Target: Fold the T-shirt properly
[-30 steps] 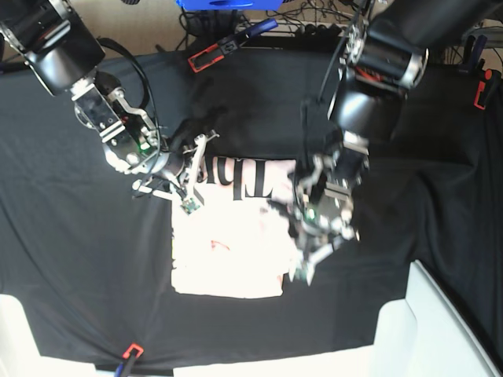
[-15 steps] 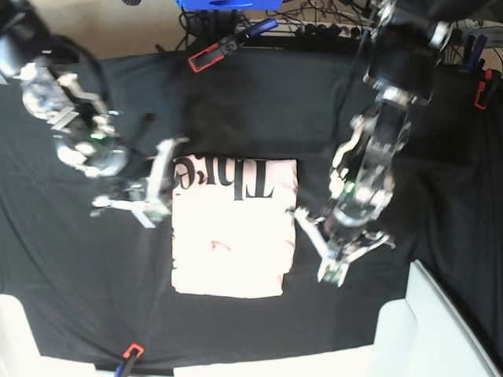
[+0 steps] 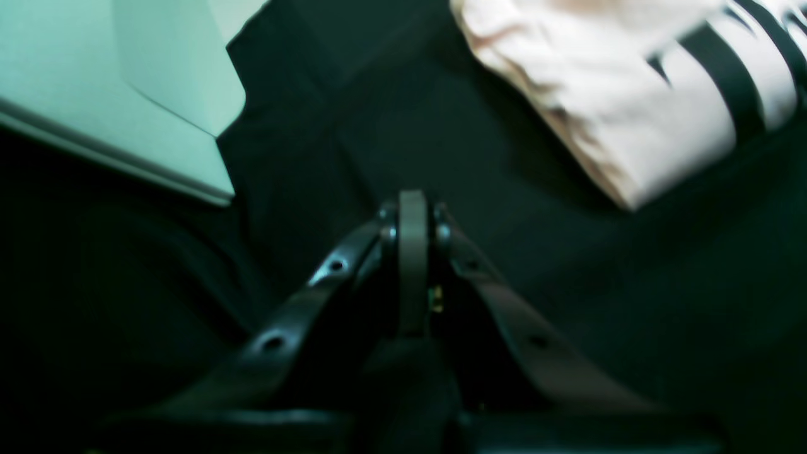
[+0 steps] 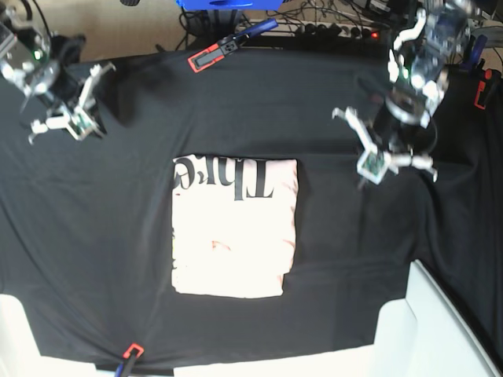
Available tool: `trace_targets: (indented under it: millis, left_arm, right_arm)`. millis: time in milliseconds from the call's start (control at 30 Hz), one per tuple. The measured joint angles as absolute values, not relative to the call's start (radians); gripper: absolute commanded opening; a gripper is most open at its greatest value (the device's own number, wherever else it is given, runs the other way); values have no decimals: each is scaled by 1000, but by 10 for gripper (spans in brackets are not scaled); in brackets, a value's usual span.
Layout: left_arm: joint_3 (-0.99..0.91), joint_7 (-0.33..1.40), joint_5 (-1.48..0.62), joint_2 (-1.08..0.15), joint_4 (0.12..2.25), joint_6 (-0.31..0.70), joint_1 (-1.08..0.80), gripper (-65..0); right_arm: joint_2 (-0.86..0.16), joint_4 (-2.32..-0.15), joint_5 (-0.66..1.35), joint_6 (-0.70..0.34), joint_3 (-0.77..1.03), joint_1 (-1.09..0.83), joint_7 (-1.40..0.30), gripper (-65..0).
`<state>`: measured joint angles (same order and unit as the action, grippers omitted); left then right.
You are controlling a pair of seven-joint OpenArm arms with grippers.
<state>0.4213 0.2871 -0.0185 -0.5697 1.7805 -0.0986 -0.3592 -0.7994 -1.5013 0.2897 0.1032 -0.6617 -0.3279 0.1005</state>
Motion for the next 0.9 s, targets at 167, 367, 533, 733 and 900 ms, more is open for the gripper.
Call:
trace_targets:
  millis: [167, 367, 533, 733, 900]
  left_arm:
    - [422, 287, 278, -504, 1776, -157, -510, -650]
    - [432, 286, 348, -461, 1730, -155, -654, -650]
    - [432, 276, 350, -466, 1735, -160, -727, -650]
    - [432, 278, 353, -464, 1733, -157, -835, -650]
    - [432, 271, 356, -436, 1696, -159, -881, -650]
  right_arm:
    - [-796, -1517, 290, 133, -661, -428, 108, -650]
    - [-791, -1524, 290, 136, -563, -573, 56, -650]
    - [-791, -1536, 292, 142, -404, -720, -39, -650]
    - [-704, -1587, 290, 139, -346, -876, -114, -650]
    - [-581, -1548, 290, 132, -352, -904, -234, -650]
